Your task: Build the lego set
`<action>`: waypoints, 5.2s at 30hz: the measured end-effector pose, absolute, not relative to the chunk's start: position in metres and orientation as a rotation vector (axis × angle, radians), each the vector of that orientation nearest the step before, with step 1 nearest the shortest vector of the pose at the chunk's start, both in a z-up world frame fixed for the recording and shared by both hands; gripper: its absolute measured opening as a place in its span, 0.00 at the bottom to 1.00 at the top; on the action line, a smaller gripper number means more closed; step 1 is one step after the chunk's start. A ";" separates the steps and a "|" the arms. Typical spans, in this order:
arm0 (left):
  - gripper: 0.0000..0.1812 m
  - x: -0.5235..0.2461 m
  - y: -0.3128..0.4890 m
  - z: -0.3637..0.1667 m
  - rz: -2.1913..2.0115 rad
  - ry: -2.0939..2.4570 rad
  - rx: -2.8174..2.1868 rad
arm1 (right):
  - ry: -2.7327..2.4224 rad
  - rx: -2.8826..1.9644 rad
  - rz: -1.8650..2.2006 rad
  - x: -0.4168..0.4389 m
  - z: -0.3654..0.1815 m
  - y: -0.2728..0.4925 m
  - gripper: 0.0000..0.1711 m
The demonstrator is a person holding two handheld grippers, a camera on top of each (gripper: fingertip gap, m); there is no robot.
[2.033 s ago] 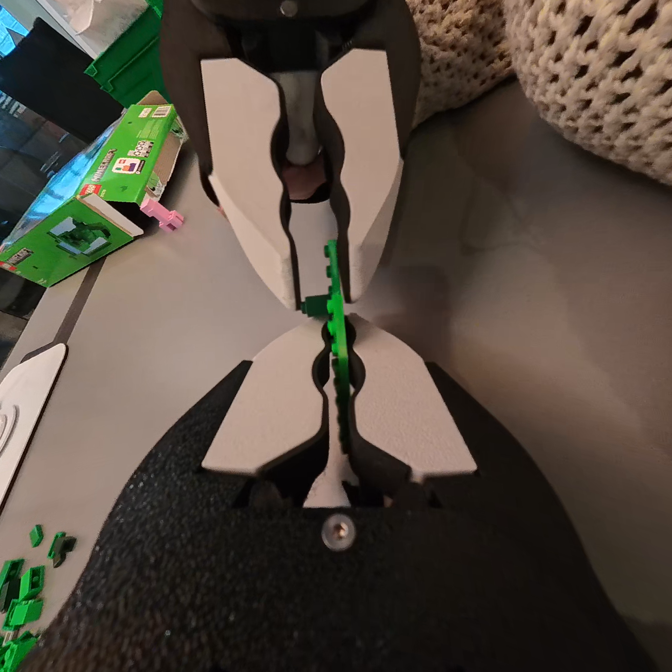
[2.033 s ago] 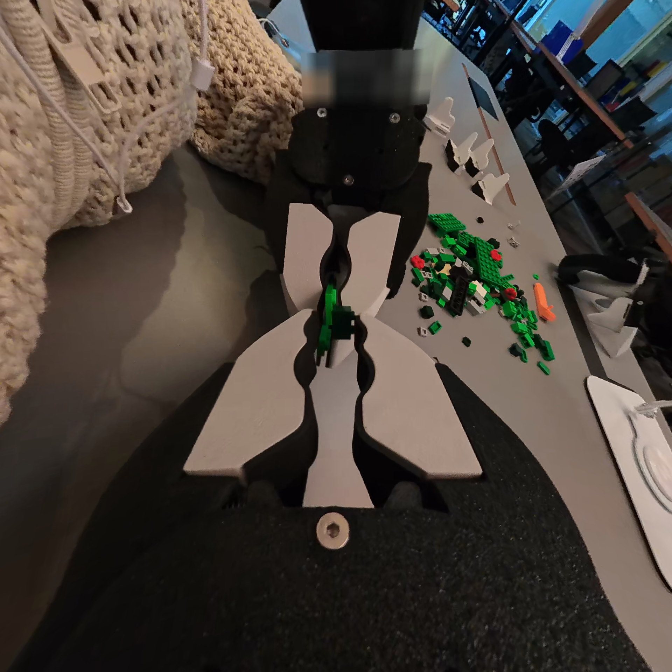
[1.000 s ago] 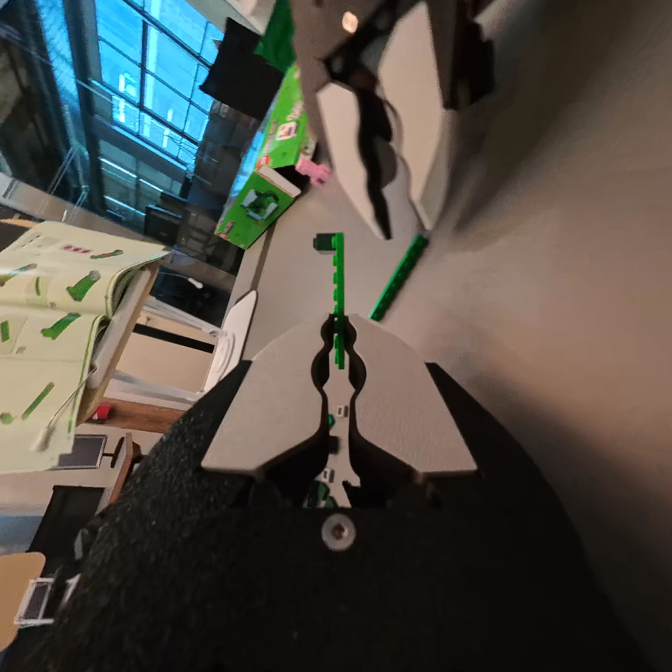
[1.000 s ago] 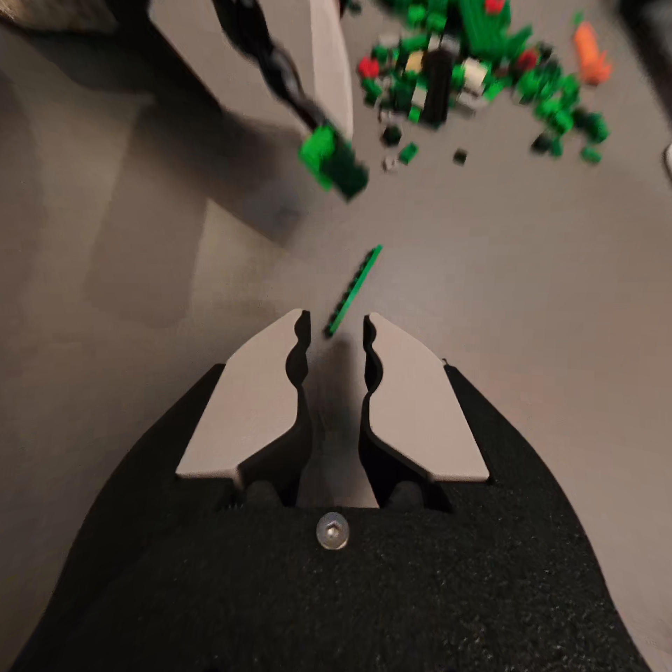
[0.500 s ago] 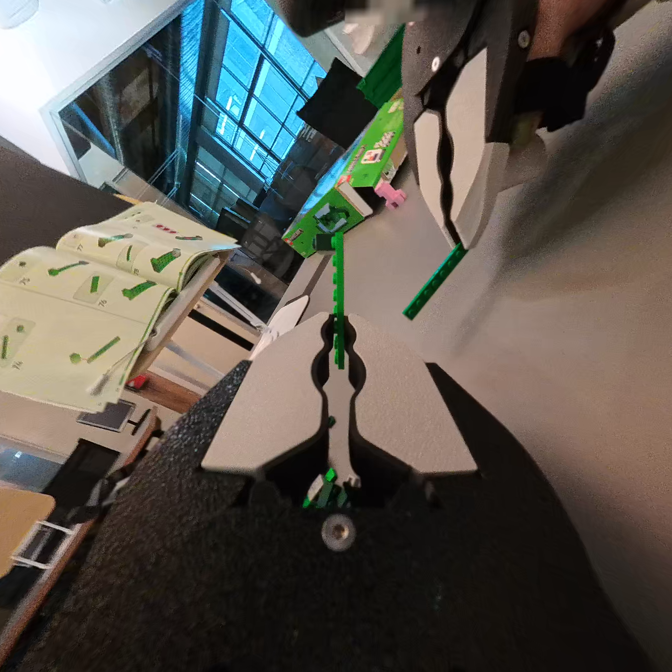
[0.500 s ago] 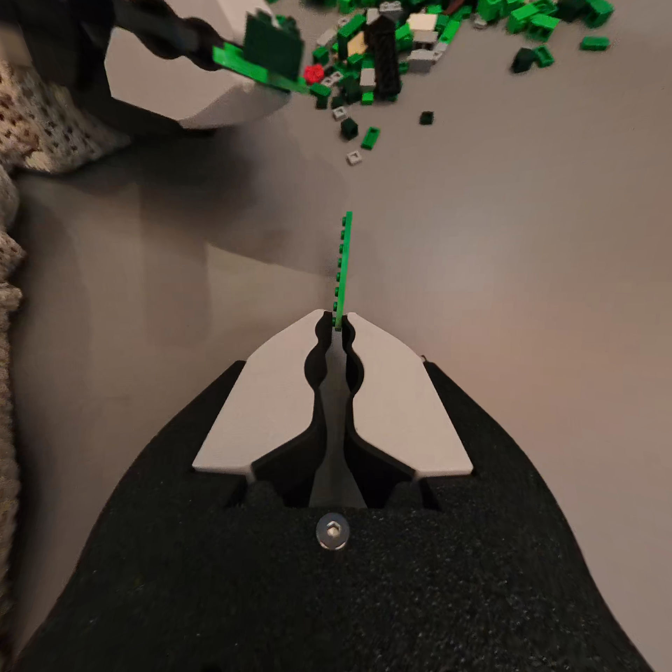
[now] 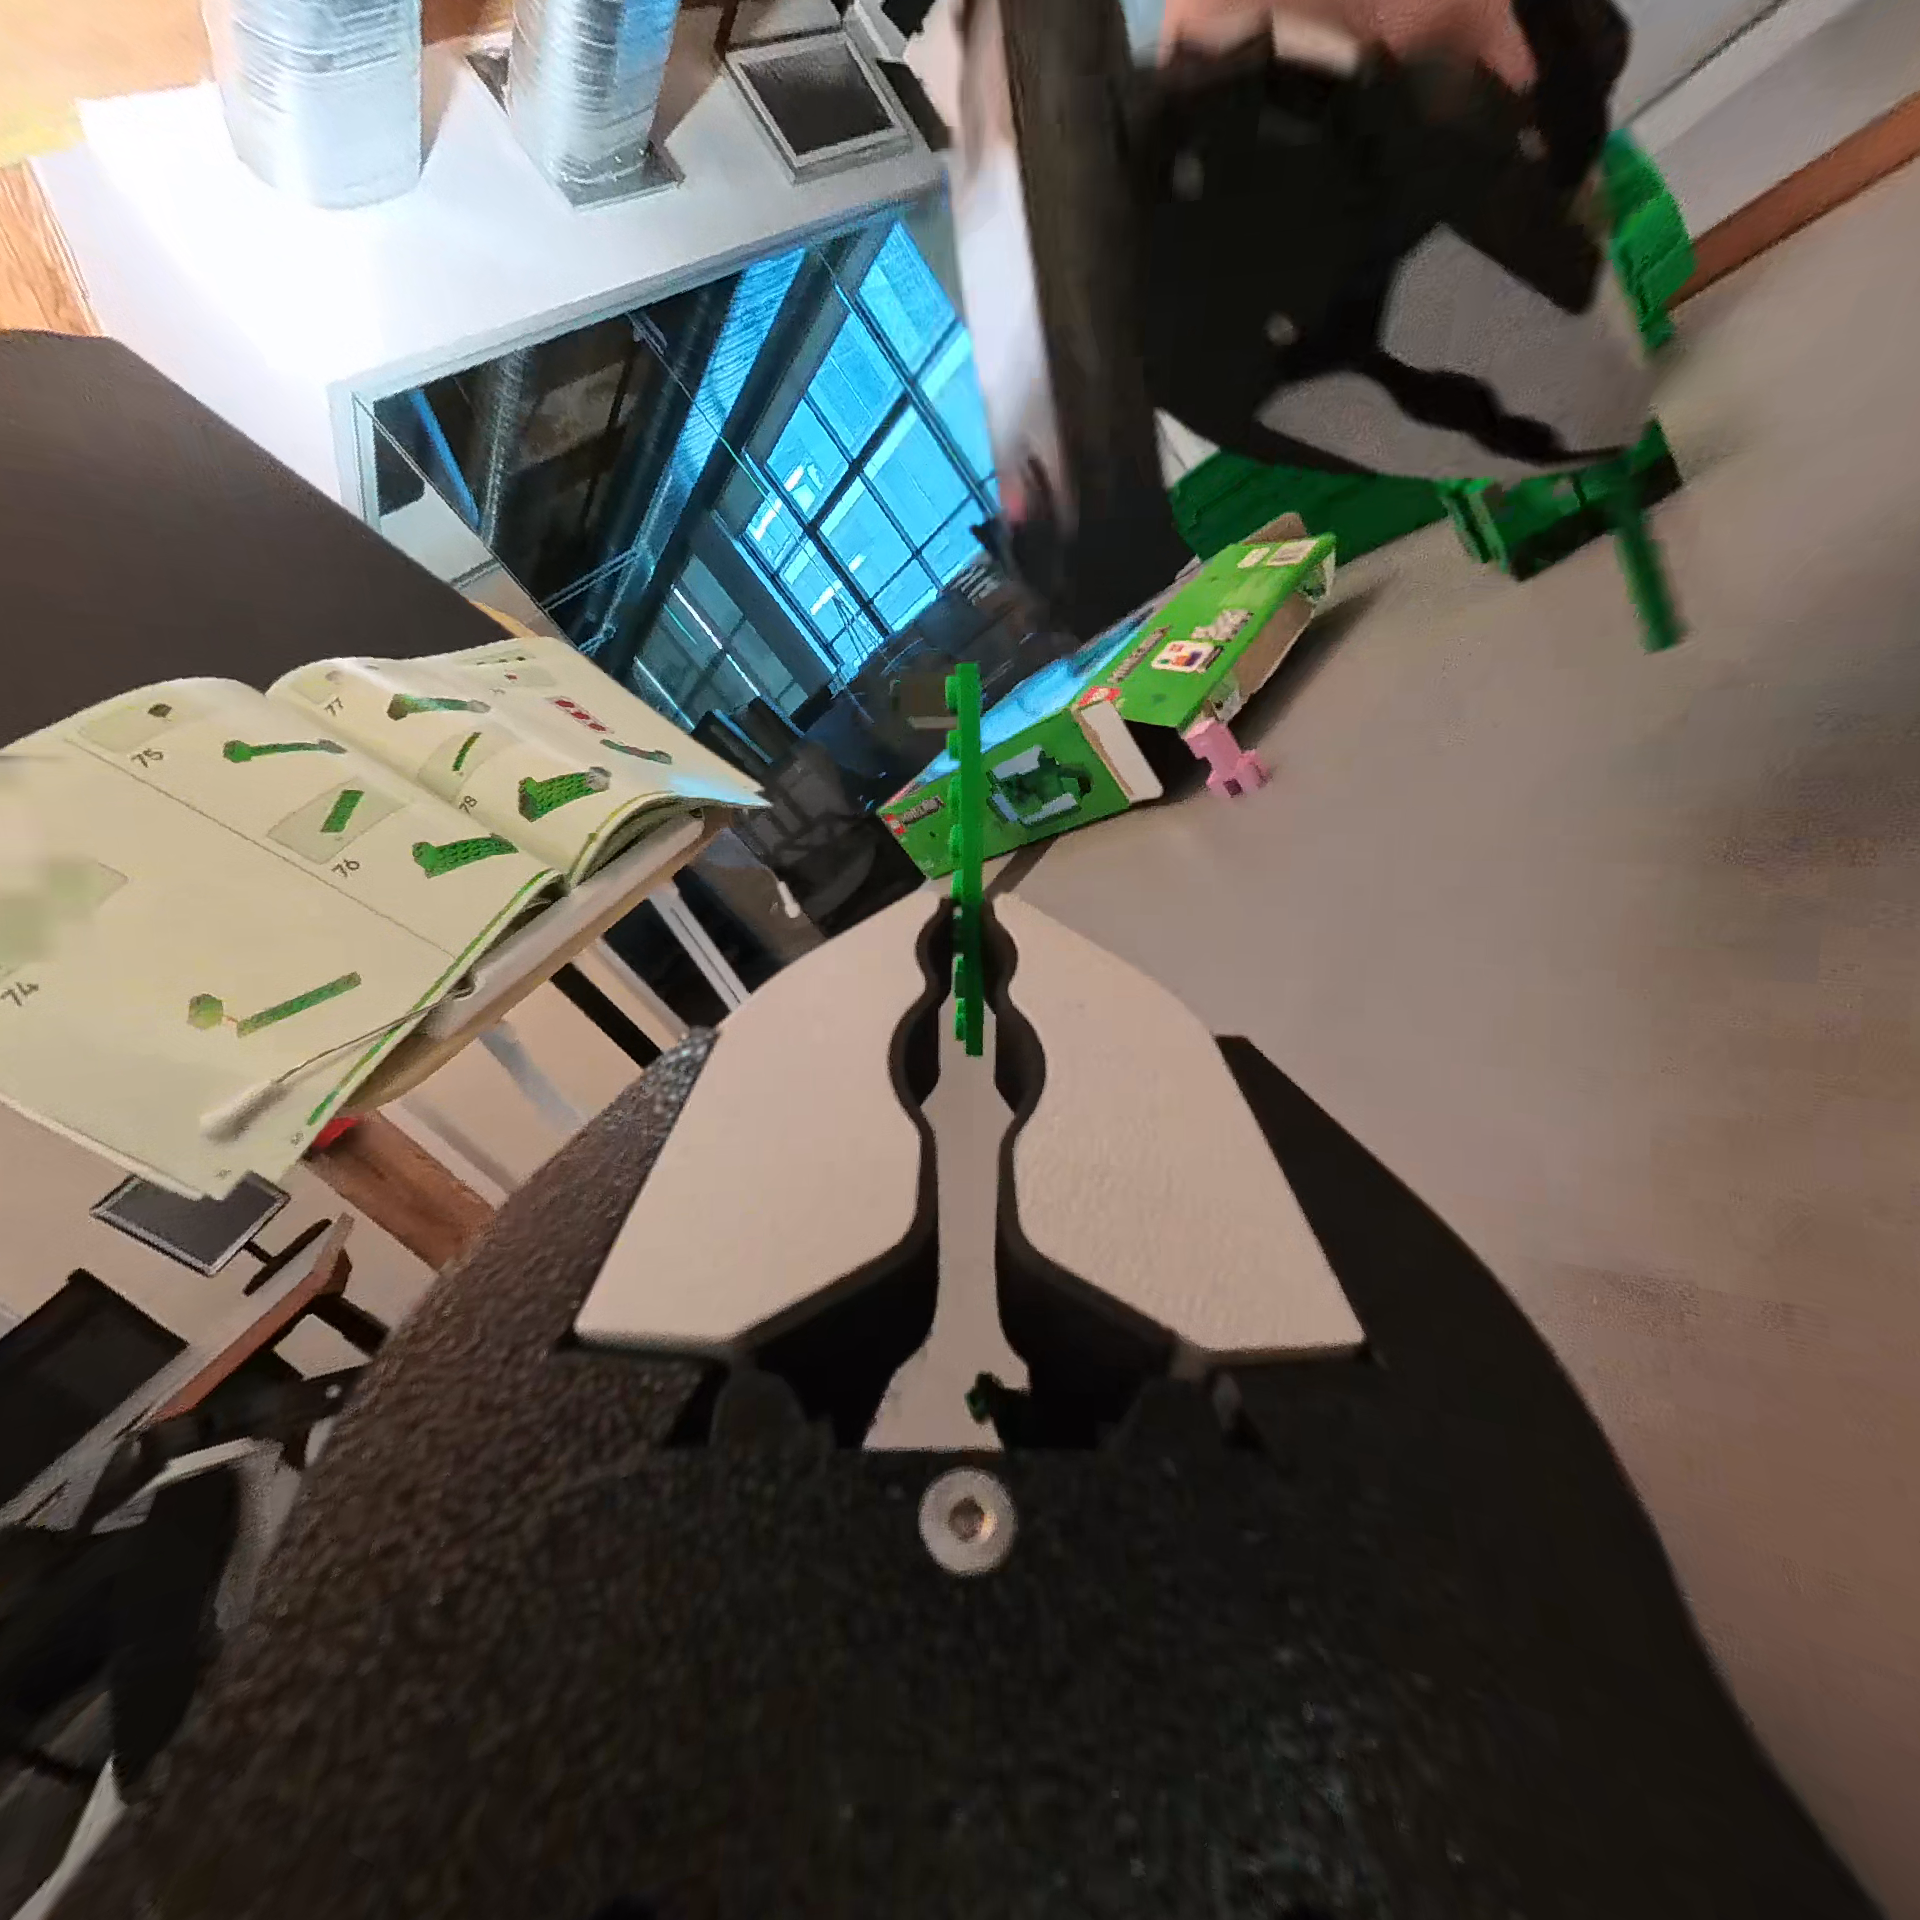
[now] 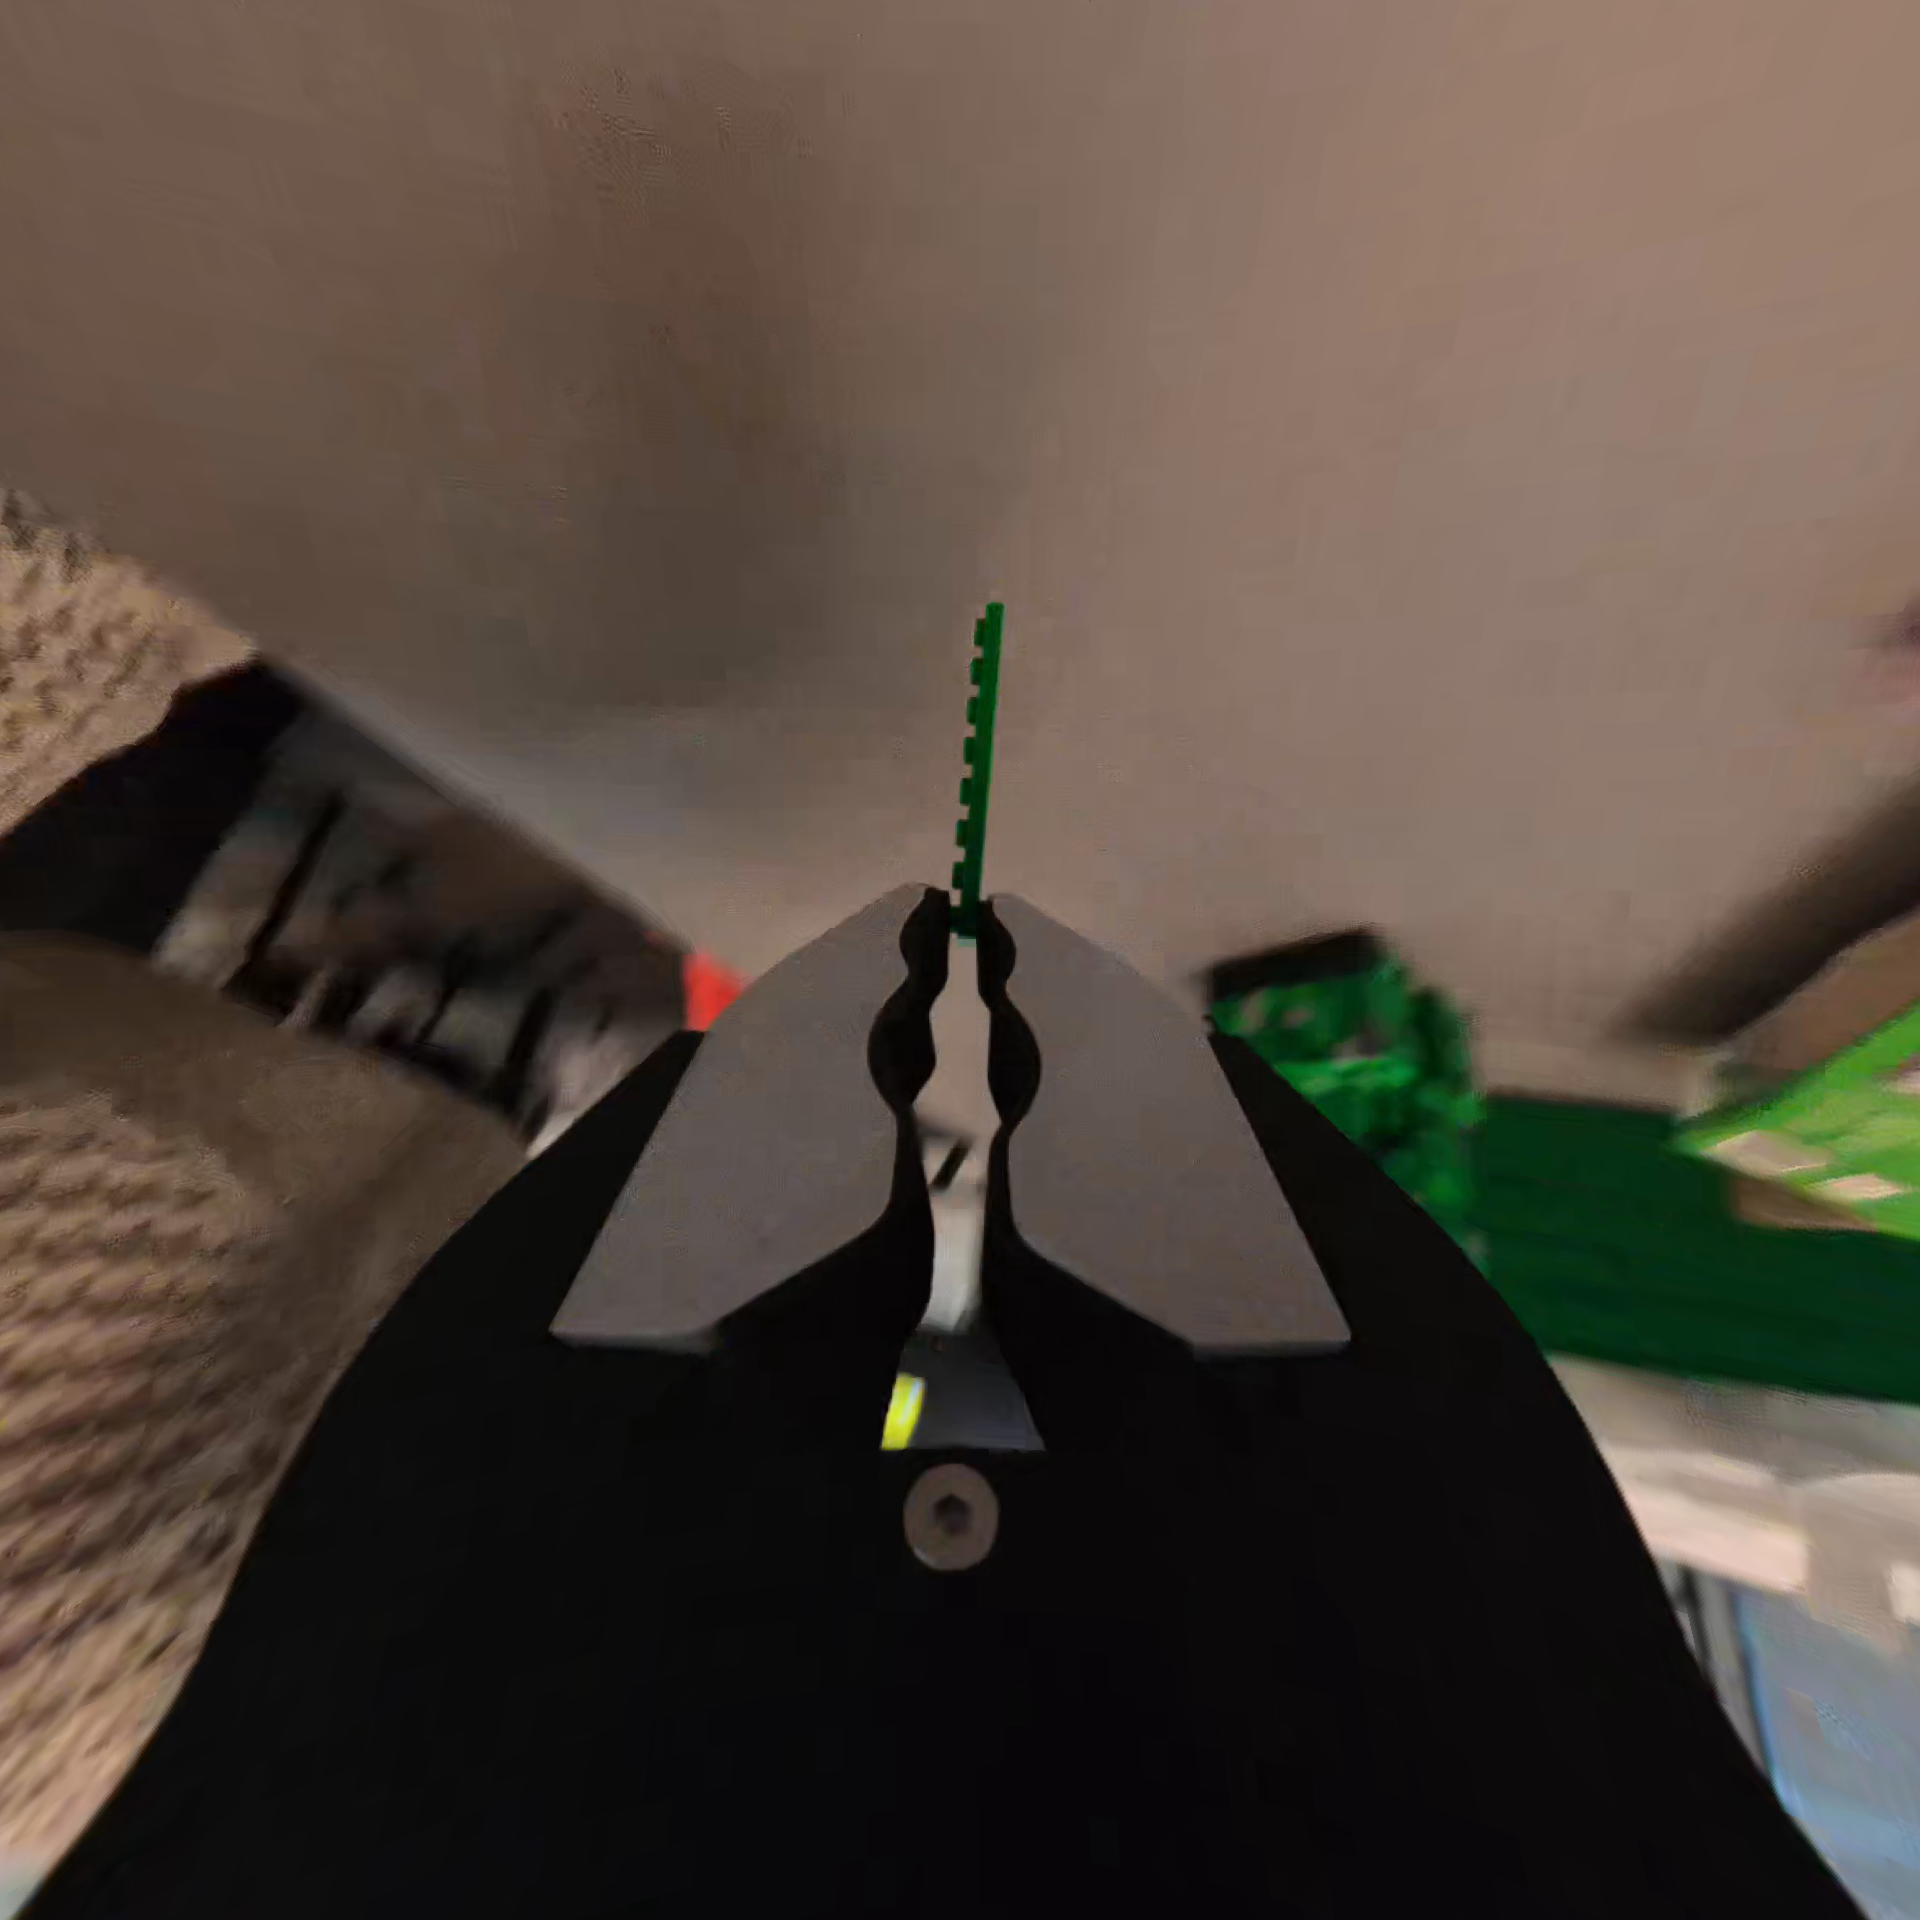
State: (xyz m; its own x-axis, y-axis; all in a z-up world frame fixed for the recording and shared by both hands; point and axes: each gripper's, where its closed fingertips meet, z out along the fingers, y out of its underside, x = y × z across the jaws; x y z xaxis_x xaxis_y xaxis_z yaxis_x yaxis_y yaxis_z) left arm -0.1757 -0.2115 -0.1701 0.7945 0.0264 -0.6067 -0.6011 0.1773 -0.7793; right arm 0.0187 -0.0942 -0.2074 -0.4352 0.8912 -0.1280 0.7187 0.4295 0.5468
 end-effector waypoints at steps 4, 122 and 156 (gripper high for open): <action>0.02 -0.178 -0.224 -0.161 0.415 0.491 -1.289 | 1.885 1.252 0.790 0.041 -0.212 -0.103 0.03; 0.02 -0.062 -0.234 -0.192 -1.436 -0.056 -1.594 | 3.623 1.311 -1.415 -0.071 -0.195 -0.221 0.05; 0.02 -0.135 -0.222 -0.206 -1.197 -0.956 -1.048 | 2.862 2.298 -1.237 -0.086 -0.205 -0.213 0.04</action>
